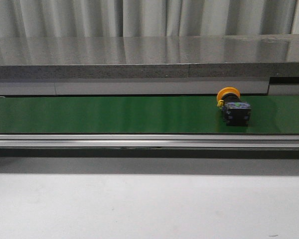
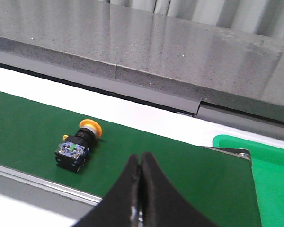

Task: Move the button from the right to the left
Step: 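Let the belt carry the button toward the left gripper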

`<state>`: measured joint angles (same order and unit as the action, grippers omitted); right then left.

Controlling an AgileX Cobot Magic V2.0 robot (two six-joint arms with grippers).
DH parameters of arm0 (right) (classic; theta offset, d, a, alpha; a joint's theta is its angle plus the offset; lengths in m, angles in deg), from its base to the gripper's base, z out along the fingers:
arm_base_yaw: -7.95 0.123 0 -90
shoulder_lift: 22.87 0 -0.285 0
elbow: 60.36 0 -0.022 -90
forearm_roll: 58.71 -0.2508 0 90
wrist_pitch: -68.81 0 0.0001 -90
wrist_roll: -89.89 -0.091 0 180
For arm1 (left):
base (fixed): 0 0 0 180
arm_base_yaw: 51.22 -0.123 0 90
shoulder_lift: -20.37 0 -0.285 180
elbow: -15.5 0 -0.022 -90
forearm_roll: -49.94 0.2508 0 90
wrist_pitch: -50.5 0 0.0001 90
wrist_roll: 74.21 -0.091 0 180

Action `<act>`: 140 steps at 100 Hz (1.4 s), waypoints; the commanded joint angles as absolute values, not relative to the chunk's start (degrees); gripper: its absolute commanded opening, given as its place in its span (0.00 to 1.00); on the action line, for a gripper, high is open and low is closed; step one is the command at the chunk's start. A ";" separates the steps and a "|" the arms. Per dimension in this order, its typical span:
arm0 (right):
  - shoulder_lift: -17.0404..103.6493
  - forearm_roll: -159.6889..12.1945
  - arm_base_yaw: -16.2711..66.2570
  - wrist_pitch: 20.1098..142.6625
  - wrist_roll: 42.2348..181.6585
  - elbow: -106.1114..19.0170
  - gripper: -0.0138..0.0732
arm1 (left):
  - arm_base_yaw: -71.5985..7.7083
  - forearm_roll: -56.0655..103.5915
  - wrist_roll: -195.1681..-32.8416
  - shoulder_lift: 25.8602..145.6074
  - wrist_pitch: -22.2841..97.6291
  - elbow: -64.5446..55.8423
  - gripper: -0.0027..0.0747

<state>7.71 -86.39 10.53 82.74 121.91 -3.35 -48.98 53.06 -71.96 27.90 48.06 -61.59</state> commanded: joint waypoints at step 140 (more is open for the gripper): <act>7.87 -87.11 10.55 79.15 122.30 -4.88 0.08 | -49.14 45.08 -71.48 66.43 10.77 -16.39 0.04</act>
